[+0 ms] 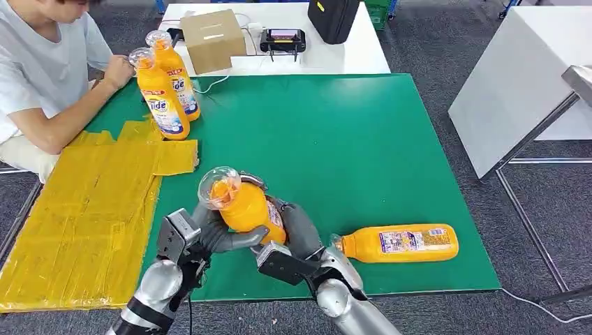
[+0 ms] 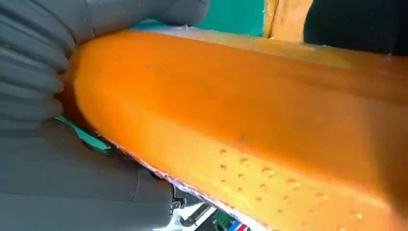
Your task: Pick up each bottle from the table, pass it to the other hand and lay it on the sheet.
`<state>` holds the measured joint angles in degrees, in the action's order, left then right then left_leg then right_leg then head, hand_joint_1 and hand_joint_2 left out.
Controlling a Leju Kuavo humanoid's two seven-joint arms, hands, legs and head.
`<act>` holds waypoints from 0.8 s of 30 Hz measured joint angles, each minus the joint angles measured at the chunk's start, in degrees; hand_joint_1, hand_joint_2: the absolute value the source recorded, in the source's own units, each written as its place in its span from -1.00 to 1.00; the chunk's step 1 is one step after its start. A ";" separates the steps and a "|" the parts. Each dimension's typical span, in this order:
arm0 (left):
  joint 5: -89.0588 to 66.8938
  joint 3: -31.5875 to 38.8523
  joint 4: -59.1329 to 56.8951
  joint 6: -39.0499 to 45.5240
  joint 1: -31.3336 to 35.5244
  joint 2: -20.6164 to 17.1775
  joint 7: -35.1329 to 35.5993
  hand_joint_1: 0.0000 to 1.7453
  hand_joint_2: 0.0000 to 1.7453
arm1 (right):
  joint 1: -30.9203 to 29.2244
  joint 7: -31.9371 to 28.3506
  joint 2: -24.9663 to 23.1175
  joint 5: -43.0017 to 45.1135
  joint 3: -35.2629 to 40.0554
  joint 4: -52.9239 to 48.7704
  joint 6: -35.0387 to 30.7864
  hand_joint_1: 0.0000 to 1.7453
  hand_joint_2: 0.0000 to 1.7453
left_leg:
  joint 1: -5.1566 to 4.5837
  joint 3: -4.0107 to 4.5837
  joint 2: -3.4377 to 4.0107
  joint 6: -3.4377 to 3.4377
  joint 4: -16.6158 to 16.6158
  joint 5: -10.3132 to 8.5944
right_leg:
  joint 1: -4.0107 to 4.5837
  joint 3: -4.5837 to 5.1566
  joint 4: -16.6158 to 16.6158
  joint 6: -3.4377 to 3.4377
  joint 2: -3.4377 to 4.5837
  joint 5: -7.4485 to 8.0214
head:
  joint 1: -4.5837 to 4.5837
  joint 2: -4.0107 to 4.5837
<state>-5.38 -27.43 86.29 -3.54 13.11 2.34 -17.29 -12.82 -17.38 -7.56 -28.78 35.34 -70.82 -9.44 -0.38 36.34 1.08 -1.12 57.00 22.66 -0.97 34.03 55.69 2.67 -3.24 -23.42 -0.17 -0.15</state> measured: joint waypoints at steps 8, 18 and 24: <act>-50.06 6.65 -2.34 22.53 1.71 -3.26 8.57 1.00 1.00 | 5.37 -3.67 5.97 3.54 -6.90 -20.65 2.97 -1.00 1.00 | -0.02 -0.01 0.07 0.05 0.01 0.05 | -0.02 0.10 -0.01 0.01 0.16 0.03 | -0.15 0.00; -58.43 9.12 -9.06 22.66 4.98 -4.35 16.82 1.00 1.00 | 7.22 -6.64 7.21 1.79 -8.68 -29.03 1.64 -1.00 1.00 | -0.01 -0.01 0.04 0.05 0.01 0.05 | -0.01 0.10 0.00 0.01 0.17 0.01 | -0.15 0.00; -76.99 12.06 -27.46 26.18 12.77 -6.92 26.59 1.00 1.00 | 7.20 -7.36 7.87 3.06 -9.16 -32.57 1.24 -1.00 1.00 | 0.02 -0.03 0.06 0.08 0.01 -0.04 | 0.01 0.08 0.04 0.00 0.18 0.05 | -0.18 0.00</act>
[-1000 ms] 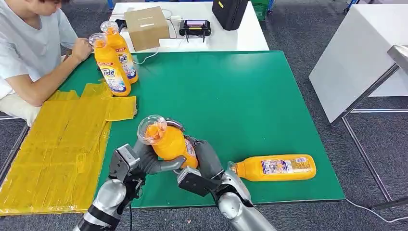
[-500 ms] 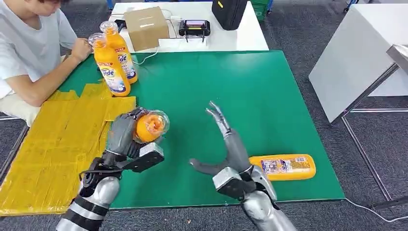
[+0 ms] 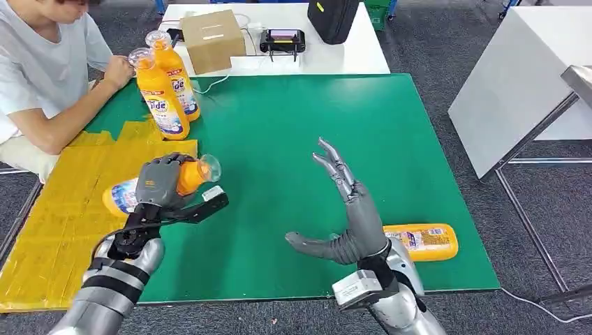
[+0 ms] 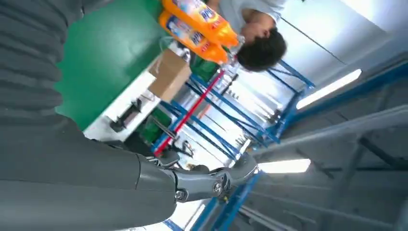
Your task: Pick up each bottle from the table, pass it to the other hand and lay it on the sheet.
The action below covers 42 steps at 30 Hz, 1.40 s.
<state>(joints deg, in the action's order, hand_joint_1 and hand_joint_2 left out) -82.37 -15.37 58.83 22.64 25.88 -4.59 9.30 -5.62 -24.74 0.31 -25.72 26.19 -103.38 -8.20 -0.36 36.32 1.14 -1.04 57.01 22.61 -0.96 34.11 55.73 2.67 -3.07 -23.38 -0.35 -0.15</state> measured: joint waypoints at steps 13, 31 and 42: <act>-7.55 -5.73 -24.72 4.26 7.26 -3.57 8.75 -0.34 1.00 | -0.30 -0.96 0.35 1.88 -0.99 -0.39 -1.27 -1.00 1.00 | -0.03 0.03 -0.05 0.00 0.00 0.03 | -0.03 -0.04 -0.01 0.00 -0.03 -0.04 | 0.02 0.00; -0.80 -7.65 -30.86 4.26 9.49 -3.00 -3.03 -1.00 1.00 | -0.67 -0.76 1.70 0.96 -0.83 0.24 -2.75 -1.00 1.00 | -0.01 -0.61 -0.15 0.02 -0.04 0.03 | -0.03 -0.74 -0.01 -0.03 -0.13 -0.07 | 0.02 0.00; 9.70 -1.41 -27.90 11.53 5.56 -1.16 -13.98 -1.00 1.00 | -0.67 2.71 2.58 -6.39 -0.68 1.10 -3.87 -1.00 1.00 | -0.01 -0.62 -0.12 0.02 -0.03 0.04 | -0.04 -0.70 -0.01 -0.03 -0.11 -0.07 | 0.02 0.00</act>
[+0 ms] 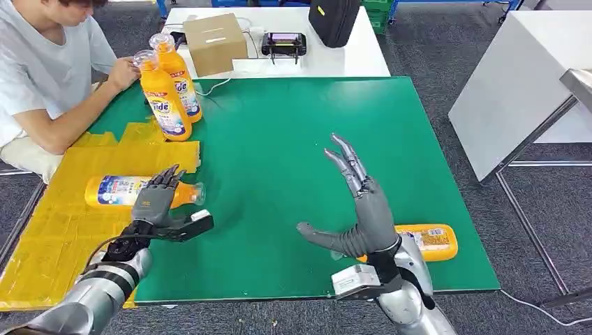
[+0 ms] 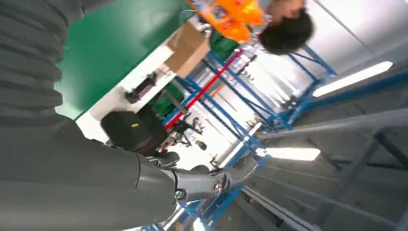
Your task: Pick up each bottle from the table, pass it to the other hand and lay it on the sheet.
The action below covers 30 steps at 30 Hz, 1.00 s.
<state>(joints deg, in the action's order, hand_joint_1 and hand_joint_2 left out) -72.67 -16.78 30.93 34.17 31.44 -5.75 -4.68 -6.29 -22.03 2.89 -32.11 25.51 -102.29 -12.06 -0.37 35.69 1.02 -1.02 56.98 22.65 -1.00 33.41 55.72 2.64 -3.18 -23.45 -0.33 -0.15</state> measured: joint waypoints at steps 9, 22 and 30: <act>15.00 9.64 18.63 2.11 -10.52 3.02 -6.54 -1.00 1.00 | 0.33 13.42 2.36 -20.44 1.25 4.13 -1.75 -1.00 1.00 | -0.01 0.32 0.08 0.00 0.02 0.02 | 0.01 0.38 -0.01 0.01 0.06 0.01 | 0.00 0.00; 45.73 11.99 59.21 -21.38 -30.44 8.63 -15.69 -1.00 1.00 | 9.56 21.75 12.07 -33.33 -6.06 8.83 3.21 -1.00 1.00 | -0.08 0.60 0.04 -0.08 0.03 0.26 | -0.04 0.60 -0.08 0.05 0.06 -0.02 | 0.02 0.00; 49.91 10.40 67.09 -26.12 -33.51 9.35 -15.78 -1.00 1.00 | 11.77 23.36 14.07 -34.83 -9.61 8.85 4.00 -1.00 1.00 | -0.03 0.56 0.06 -0.05 0.03 0.24 | 0.00 0.60 -0.07 0.04 0.09 -0.02 | 0.02 0.00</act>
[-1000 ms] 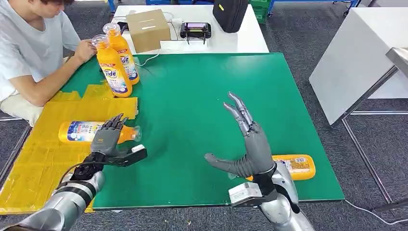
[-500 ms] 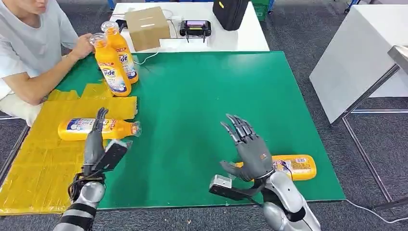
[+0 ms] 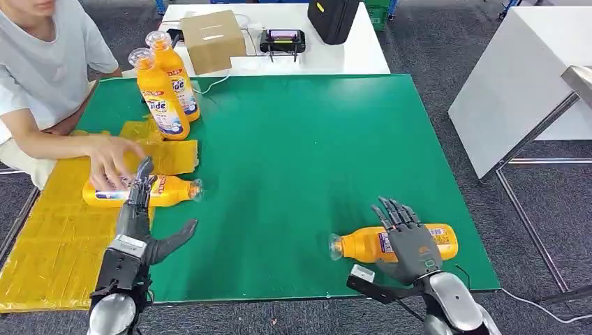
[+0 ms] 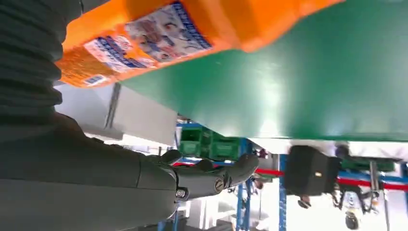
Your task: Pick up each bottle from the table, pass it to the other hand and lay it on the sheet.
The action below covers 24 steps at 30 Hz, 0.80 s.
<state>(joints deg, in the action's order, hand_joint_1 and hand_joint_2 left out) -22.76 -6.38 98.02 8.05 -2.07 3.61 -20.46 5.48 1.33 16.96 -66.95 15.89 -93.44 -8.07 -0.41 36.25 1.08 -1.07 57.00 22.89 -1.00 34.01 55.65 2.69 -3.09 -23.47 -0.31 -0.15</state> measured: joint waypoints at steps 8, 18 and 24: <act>2.26 -2.75 2.93 -2.89 -1.16 0.07 0.66 -1.00 1.00 | 1.76 1.03 2.03 -0.50 -2.47 -0.04 1.22 -1.00 1.00 | -0.04 0.02 -0.01 -0.02 0.00 0.01 | -0.04 -0.02 0.00 0.00 -0.01 0.00 | -0.02 0.00; 2.26 -5.01 4.09 -3.09 -1.48 0.17 0.59 -1.00 1.00 | 2.16 4.79 3.06 -3.61 -4.90 0.39 2.56 -1.00 1.00 | -0.03 0.00 0.00 -0.02 0.00 0.02 | -0.02 -0.01 0.00 0.00 0.00 0.00 | 0.00 0.00; 2.54 -5.77 4.09 -3.11 -1.13 0.17 0.59 -1.00 1.00 | 1.63 4.41 3.35 -2.64 -6.82 3.22 3.46 -1.00 1.00 | -0.04 0.01 0.00 -0.02 0.00 0.02 | -0.03 -0.02 -0.01 0.01 0.00 0.00 | 0.00 0.00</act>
<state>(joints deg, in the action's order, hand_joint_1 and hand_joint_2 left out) -20.22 -12.15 102.12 4.94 -3.20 3.78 -19.87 7.12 5.75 20.31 -69.59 9.07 -90.22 -4.61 -0.45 36.26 1.08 -1.09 57.01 22.91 -1.03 33.99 55.64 2.70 -3.09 -23.47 -0.31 -0.15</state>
